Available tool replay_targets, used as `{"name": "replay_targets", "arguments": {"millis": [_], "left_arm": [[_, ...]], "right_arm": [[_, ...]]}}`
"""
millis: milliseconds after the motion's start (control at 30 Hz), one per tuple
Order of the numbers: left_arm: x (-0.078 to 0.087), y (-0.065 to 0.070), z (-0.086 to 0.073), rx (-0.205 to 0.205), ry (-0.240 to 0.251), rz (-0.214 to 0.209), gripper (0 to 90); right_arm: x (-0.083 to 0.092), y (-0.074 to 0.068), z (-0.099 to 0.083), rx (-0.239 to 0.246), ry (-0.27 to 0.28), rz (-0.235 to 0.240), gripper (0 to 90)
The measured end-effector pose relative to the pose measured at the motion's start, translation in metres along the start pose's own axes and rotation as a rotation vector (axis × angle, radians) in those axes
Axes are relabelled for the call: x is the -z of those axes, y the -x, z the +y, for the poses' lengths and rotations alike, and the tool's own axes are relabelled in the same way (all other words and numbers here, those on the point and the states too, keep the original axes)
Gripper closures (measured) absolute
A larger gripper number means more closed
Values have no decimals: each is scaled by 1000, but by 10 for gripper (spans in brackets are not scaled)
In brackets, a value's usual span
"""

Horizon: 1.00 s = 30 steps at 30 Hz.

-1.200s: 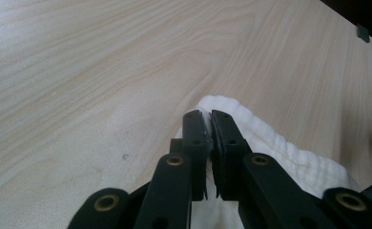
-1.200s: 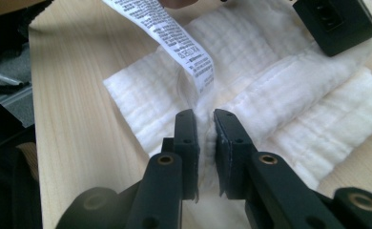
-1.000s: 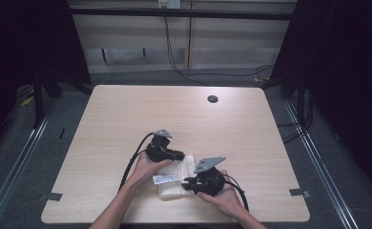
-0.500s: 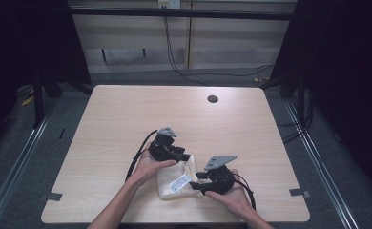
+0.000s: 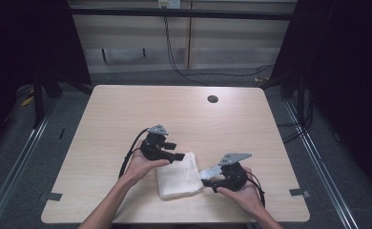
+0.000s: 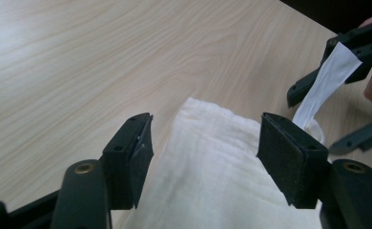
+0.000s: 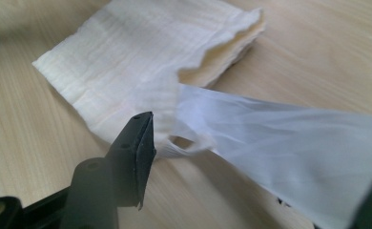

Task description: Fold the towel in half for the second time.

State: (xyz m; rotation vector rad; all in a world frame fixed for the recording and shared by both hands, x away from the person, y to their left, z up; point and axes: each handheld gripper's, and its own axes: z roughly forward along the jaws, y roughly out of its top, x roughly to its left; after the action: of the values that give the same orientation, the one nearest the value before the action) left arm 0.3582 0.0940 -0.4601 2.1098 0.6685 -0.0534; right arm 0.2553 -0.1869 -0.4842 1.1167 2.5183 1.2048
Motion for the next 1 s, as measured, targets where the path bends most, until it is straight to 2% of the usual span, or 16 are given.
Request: {"name": "replay_targets", "arguments": {"millis": [100, 233, 333, 367, 433, 600, 800, 900, 1000], "left_arm": [[9, 1, -3, -2, 2, 15, 344], [26, 3, -9, -11, 11, 25, 312], [39, 6, -14, -19, 12, 60, 280], [43, 6, -16, -19, 13, 64, 287], [51, 5, -18, -2, 25, 43, 325], [73, 4, -32, 0, 29, 89, 303], [94, 5, -52, 11, 34, 149, 303], [104, 5, -62, 31, 35, 186, 308], [112, 6, -72, 48, 39, 195, 304]], "right_arm": [[11, 7, -1, -12, 25, -36, 375], [26, 17, -1, -43, 63, -61, 377], [40, 25, 3, -61, 113, -76, 377], [46, 27, 5, -64, 135, -84, 377], [54, 31, 8, -67, 161, -89, 382], [67, 35, 8, -68, 183, -113, 391], [79, 39, -4, -83, 189, -132, 409], [85, 41, -9, -88, 193, -139, 413], [92, 43, -17, -99, 200, -147, 413]]}}
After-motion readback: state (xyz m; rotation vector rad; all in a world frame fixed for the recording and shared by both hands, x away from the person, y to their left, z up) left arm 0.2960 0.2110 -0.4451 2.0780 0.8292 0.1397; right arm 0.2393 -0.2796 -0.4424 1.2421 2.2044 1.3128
